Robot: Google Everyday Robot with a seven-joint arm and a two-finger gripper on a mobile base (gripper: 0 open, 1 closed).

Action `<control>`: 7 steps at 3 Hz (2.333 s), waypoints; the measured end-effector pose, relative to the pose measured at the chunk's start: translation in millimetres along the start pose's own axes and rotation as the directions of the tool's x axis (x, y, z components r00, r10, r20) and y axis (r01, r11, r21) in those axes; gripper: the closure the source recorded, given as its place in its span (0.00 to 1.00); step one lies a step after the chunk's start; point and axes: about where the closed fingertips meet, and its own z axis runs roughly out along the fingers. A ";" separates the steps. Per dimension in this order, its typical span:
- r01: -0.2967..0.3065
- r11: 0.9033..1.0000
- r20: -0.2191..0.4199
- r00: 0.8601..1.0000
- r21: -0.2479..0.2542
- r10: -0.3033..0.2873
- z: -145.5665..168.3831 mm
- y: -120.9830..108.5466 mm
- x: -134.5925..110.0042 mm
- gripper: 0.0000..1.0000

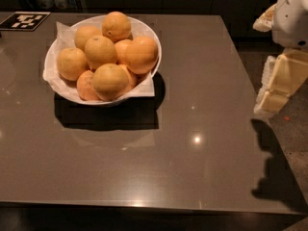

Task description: Pick orange from white bowl

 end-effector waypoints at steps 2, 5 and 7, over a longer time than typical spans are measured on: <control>0.068 0.998 0.085 0.994 0.007 -0.068 -17.7 -27.3 -93.6 0.00; -0.015 0.999 0.061 0.998 0.042 0.012 -14.2 -44.2 -103.3 0.00; -0.177 0.984 0.027 0.984 0.027 0.176 0.8 -62.3 -125.8 0.00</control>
Offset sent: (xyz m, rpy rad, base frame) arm 0.0571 0.1252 0.0571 0.0179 0.0414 0.1173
